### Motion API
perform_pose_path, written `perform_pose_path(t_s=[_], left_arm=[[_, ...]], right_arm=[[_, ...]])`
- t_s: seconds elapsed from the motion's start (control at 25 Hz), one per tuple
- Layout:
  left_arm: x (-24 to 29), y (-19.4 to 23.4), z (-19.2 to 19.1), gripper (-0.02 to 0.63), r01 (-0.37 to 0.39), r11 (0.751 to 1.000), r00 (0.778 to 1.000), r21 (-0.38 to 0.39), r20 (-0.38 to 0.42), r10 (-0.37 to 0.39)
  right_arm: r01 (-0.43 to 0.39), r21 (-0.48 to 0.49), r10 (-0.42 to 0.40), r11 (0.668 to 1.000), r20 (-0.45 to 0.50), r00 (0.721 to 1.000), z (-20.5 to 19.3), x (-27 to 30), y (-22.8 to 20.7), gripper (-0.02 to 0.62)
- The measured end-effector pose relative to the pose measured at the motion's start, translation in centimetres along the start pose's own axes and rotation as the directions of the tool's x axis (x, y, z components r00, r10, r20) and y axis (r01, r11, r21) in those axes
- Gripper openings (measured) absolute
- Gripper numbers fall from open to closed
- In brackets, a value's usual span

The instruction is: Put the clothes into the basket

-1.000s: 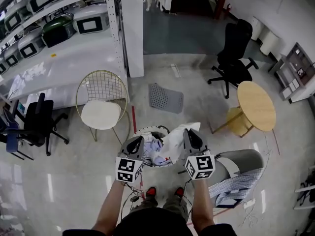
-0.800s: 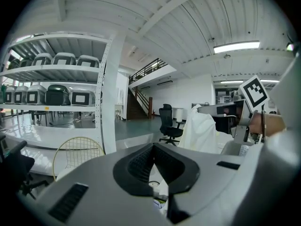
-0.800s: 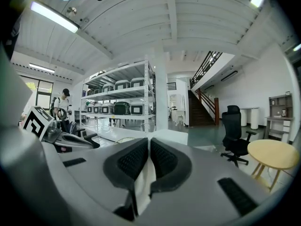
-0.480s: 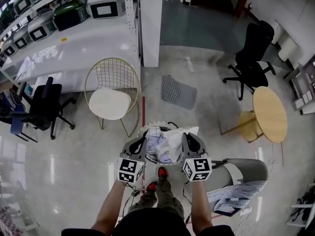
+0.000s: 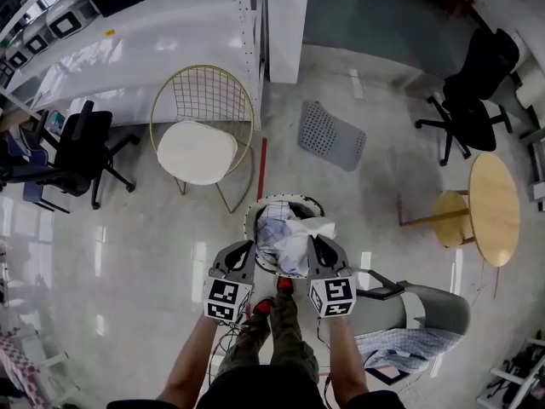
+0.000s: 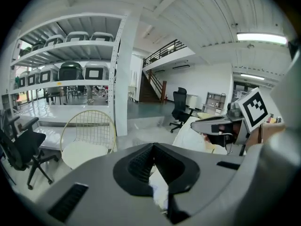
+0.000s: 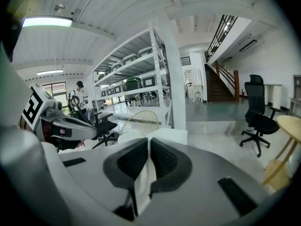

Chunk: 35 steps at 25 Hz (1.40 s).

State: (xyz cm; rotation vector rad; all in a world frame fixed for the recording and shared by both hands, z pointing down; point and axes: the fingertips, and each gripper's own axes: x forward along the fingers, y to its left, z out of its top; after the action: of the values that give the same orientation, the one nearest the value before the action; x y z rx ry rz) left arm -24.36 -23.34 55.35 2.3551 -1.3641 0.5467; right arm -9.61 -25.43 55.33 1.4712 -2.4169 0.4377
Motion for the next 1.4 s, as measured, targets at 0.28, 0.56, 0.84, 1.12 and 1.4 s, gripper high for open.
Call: perform_pose_path(t_s=[0.28,0.56,0.84,1.12,1.4], left_arm=[[3.6,0.5,-4.2,0.006,-0.035,0.998,0.997,-0.059,-0.068,0.031],[7.0,2.3,-7.9,0.006,-0.065,0.993,0.992,-0.099,-0.111,0.054],[9.3,3.6,-12.3,0.006,-0.092,0.985,0.983,-0.148,-0.168,0.066],[11.1,3.7,-15.4,0.006,-0.087,0.982,0.975,-0.167,-0.215,0.05],[11.9,3.4,-15.8,0.006,-0.077,0.982,0.975,-0.173,-0.219,0.038]], right_arm=[[-0.062,0.029,0.064,0.998,-0.069,0.996,-5.4,4.4,-1.4,0.04],[-0.094,0.014,0.095,0.995,-0.159,0.983,-11.9,8.9,-2.0,0.04],[-0.109,0.057,0.12,0.992,-0.261,0.958,-19.3,12.3,-2.5,0.04],[-0.105,0.074,0.123,0.992,-0.323,0.938,-23.8,13.9,-2.6,0.041],[-0.106,0.113,0.139,0.988,-0.34,0.93,-25.1,13.7,-2.4,0.138]])
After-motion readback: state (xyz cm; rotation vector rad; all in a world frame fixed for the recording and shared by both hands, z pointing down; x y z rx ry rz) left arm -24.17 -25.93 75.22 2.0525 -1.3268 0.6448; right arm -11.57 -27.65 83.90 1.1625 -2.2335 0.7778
